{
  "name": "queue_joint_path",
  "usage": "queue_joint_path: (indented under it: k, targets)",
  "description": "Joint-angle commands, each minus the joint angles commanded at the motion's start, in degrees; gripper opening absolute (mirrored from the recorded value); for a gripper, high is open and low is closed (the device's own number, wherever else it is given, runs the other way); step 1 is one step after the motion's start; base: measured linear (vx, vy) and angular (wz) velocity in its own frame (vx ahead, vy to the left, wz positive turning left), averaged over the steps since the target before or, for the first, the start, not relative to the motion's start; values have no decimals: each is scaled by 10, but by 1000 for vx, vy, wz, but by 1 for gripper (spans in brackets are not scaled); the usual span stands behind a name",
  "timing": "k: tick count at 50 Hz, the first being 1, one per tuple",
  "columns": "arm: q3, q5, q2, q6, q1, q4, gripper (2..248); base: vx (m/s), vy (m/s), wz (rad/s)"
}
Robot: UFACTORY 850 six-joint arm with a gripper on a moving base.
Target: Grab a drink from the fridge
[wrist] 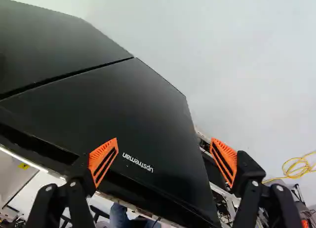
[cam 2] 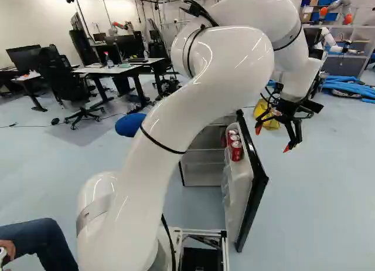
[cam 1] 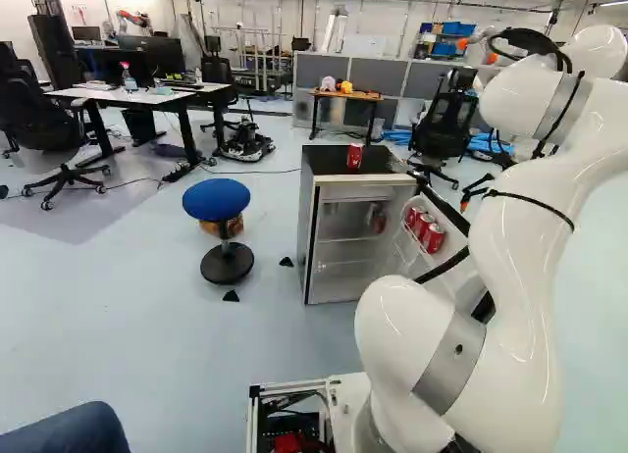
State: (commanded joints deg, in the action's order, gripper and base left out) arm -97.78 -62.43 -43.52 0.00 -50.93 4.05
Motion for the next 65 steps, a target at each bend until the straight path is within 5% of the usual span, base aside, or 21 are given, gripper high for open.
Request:
queue_joint_path:
  k: [33, 65]
  targets:
    - [115, 0, 67, 0, -6, 0, 247, 0, 0, 0]
    - [194, 0, 112, 0, 11, 0, 247, 0, 0, 0]
